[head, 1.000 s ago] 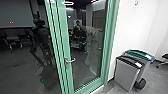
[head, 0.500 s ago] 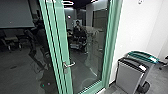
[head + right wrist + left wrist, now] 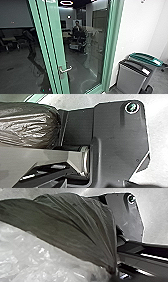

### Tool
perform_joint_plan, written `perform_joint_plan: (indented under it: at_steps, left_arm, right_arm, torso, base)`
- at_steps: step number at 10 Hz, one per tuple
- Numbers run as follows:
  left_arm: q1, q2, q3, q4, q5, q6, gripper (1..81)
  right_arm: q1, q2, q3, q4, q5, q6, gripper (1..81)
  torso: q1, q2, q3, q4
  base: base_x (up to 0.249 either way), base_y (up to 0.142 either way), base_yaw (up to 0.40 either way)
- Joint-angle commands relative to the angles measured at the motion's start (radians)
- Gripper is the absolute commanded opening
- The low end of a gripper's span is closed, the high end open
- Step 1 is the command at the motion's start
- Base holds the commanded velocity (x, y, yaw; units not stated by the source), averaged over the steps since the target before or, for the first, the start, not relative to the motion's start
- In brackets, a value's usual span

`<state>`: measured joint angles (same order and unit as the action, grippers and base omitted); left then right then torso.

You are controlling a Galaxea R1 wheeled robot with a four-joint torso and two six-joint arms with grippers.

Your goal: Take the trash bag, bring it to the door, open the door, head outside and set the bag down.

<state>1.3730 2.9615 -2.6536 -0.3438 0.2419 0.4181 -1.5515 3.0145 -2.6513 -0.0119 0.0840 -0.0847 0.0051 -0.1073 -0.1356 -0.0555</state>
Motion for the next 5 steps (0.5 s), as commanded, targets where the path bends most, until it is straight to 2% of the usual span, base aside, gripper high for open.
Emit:
perform_joint_plan:
  at_steps: [1,5]
  left_arm:
    - [-0.065,-0.005,0.001,-0.007,0.076,0.007,1.0]
    - [-0.065,-0.005,0.001,-0.007,0.074,0.007,1.0]
  right_arm:
    - [0.044,0.002,0.005,-0.01,-0.05,-0.001,81.1]
    - [0.046,0.003,0.005,-0.01,-0.052,-0.001,81.1]
  torso:
    - [0.0,0.0,0.0,0.0]
    - [0.0,0.0,0.0,0.0]
  base:
    - [0.181,0.0,0.0]
    - [0.178,0.0,0.0]
